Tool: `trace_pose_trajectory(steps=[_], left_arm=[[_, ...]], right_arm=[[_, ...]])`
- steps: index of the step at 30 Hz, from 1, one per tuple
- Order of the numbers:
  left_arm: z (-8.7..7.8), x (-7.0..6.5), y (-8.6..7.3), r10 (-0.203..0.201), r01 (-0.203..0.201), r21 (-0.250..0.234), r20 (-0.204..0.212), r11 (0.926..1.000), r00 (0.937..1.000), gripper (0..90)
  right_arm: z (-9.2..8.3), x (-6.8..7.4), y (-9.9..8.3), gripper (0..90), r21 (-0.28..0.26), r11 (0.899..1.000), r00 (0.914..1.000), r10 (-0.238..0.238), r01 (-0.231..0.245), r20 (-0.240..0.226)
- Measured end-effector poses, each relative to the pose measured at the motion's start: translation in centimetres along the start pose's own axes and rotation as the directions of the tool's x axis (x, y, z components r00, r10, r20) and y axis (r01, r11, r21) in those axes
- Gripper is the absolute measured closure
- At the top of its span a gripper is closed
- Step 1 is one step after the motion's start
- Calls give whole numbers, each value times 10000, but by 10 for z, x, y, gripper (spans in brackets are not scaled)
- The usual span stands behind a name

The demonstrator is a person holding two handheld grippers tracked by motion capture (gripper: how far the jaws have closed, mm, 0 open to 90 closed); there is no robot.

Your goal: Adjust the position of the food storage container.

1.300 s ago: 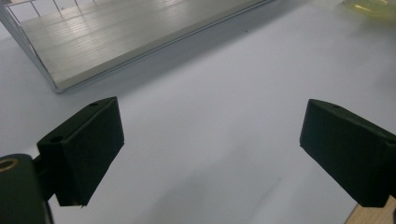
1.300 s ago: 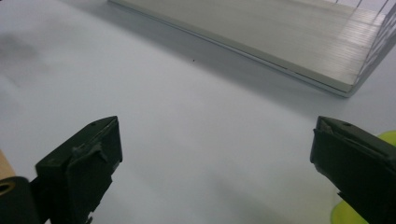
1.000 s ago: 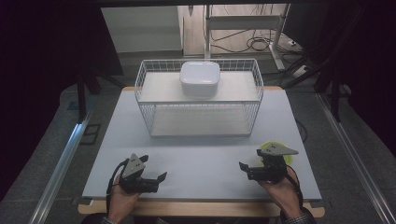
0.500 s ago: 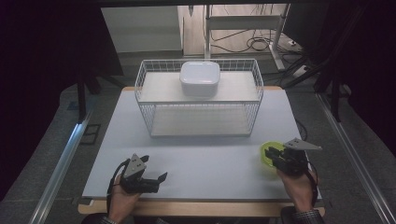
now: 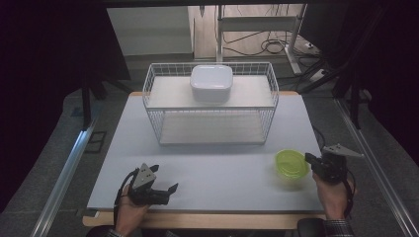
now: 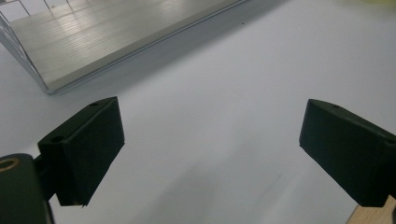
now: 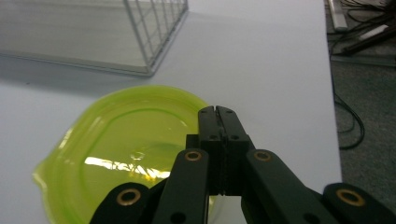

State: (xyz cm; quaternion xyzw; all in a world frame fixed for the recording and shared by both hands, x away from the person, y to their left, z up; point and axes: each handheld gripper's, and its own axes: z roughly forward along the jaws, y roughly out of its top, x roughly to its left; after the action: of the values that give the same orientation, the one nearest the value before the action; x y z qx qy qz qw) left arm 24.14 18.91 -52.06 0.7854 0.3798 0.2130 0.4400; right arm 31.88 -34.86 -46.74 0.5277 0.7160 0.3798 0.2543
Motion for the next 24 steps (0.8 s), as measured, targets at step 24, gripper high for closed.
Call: trace_pose_trajectory(steps=[24], left_arm=[[1,-2,0,14,-16,61,263,10000,9997,64]], right_arm=[[5,-3,-10,900,927,9952,9988,281,-317,393]])
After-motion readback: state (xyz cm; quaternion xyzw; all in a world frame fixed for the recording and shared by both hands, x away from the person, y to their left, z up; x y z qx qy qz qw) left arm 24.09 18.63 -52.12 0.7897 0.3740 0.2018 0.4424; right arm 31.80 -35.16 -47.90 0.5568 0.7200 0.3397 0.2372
